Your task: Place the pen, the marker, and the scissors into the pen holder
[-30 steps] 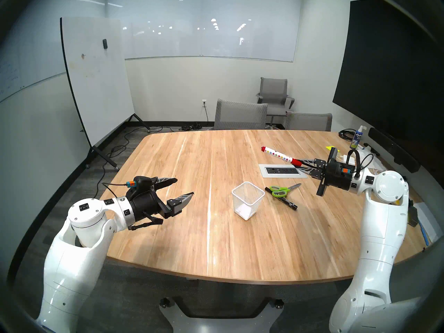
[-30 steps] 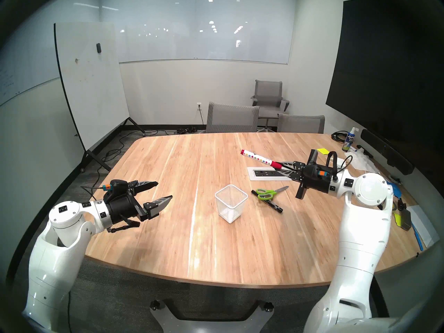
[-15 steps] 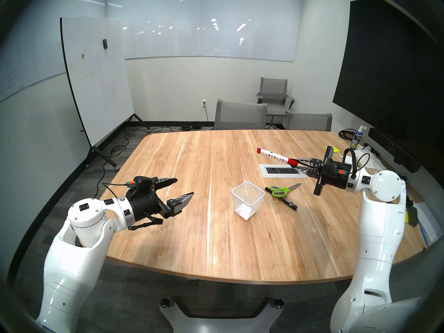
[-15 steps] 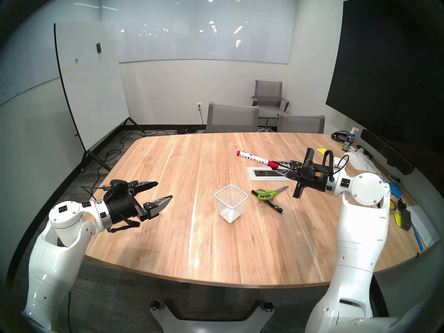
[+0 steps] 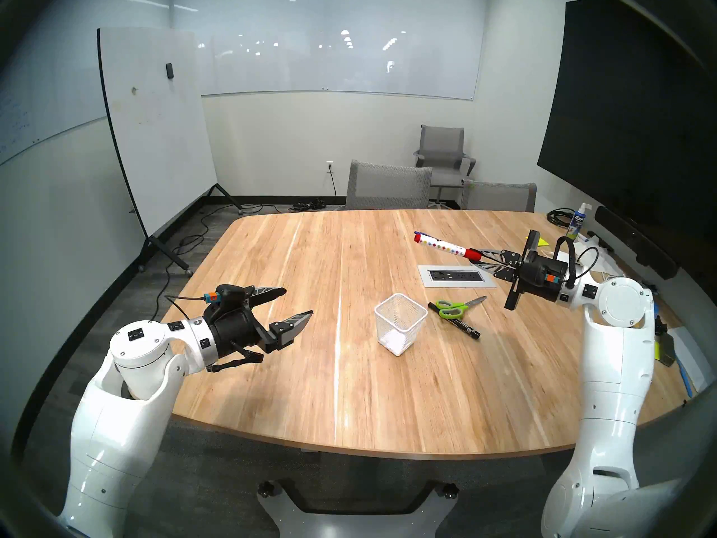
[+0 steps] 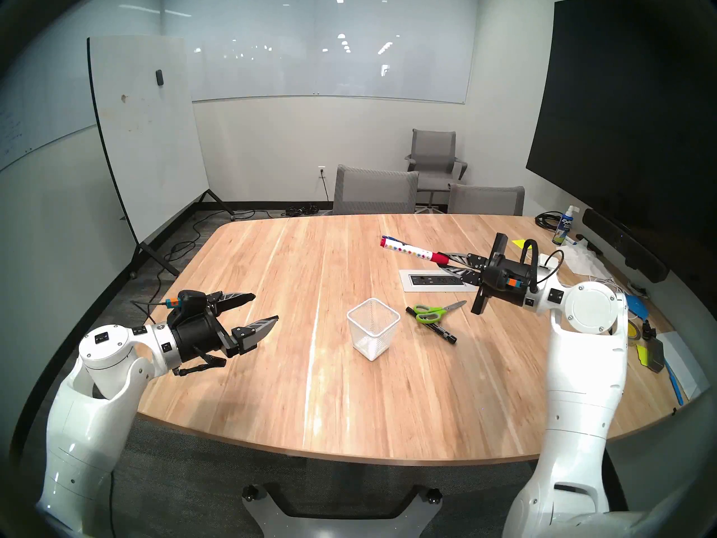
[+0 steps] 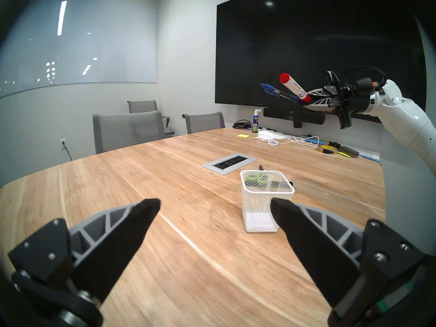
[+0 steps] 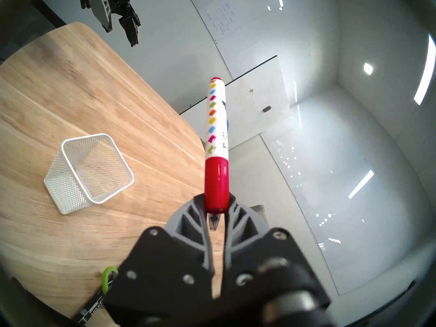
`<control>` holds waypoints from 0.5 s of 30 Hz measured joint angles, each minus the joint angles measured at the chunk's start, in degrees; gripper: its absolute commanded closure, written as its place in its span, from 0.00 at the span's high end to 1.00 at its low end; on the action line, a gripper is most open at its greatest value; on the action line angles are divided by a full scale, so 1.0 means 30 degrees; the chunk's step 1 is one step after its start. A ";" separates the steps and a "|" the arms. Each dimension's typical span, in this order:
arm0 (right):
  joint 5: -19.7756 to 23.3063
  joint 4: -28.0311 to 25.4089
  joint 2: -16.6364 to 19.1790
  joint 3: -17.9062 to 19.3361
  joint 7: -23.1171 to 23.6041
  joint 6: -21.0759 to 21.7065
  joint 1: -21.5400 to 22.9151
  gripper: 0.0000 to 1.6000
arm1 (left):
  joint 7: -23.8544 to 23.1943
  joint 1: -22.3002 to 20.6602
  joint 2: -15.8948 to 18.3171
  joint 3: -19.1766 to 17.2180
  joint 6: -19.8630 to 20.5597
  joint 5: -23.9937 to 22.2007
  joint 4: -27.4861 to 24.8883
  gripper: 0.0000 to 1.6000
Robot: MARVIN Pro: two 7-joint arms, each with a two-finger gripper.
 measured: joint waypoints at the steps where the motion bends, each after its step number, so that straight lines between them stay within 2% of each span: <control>1: 0.0000 0.0024 0.0044 -0.0078 -0.0075 -0.0067 -0.0013 0.00 | 0.0000 0.0000 0.0000 0.0000 0.0000 0.0000 0.0000 1.00; 7: -0.0029 0.0185 0.0290 -0.0431 -0.0441 -0.0421 -0.0087 0.00 | 0.0000 0.0000 0.0000 0.0000 0.0000 0.0000 0.0000 1.00; 15: -0.0053 0.0616 0.0806 -0.0781 -0.1641 -0.1627 -0.0164 0.00 | 0.0000 0.0000 0.0000 0.0000 0.0000 0.0000 0.0000 1.00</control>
